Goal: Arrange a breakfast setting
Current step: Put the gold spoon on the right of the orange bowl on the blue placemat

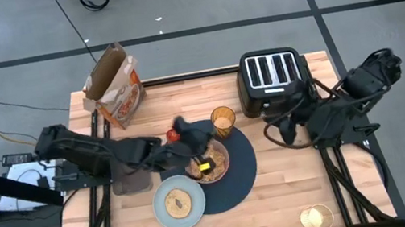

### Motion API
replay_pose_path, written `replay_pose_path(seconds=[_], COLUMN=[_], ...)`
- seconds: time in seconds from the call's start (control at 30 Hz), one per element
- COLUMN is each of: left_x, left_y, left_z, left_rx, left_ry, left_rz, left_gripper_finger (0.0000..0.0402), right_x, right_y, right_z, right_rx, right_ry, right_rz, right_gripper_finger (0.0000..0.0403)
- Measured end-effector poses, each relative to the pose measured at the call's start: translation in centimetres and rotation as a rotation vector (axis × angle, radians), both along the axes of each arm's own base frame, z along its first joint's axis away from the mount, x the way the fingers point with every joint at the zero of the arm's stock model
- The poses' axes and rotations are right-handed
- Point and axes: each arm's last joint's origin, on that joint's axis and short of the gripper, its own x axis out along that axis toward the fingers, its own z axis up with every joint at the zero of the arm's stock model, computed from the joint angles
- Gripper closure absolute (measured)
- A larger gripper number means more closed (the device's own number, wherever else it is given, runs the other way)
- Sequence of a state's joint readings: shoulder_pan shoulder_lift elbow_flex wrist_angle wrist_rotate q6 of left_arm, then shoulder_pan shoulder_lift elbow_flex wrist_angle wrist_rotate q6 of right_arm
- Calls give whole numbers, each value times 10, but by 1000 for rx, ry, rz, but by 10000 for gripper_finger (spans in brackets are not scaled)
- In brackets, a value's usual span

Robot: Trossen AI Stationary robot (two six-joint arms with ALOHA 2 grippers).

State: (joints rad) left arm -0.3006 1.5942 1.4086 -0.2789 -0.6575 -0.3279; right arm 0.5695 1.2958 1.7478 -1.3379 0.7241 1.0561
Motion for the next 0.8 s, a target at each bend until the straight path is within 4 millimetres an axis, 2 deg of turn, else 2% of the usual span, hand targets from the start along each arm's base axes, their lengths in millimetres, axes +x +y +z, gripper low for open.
replay_pose_path(seconds=[0.1, 0.2, 0.43, 0.53, 0.67, 0.8], left_x=[-14, -21, -17, -15, -15, -15], left_y=[4, 9, 15, 15, 14, 13], left_z=[16, 27, 41, 45, 51, 51], left_rx=[107, 188, 288, 304, 315, 316], left_ry=[-41, -62, -112, -137, -175, -178], left_rz=[143, 239, 253, 259, 260, 257], left_gripper_finger=[381, 381, 381, 381, 381, 381], right_x=[9, 26, 100, 121, 138, 145], right_y=[6, 13, 20, 11, -7, -18], right_z=[1, -1, -10, -10, -7, -5], right_rx=[3, 27, 27, 26, 82, 115], right_ry=[-132, -258, -430, -499, -543, -565], right_rz=[-141, -270, -347, -399, -392, -377], right_gripper_finger=[185, 170, 170, 173, 174, 174])
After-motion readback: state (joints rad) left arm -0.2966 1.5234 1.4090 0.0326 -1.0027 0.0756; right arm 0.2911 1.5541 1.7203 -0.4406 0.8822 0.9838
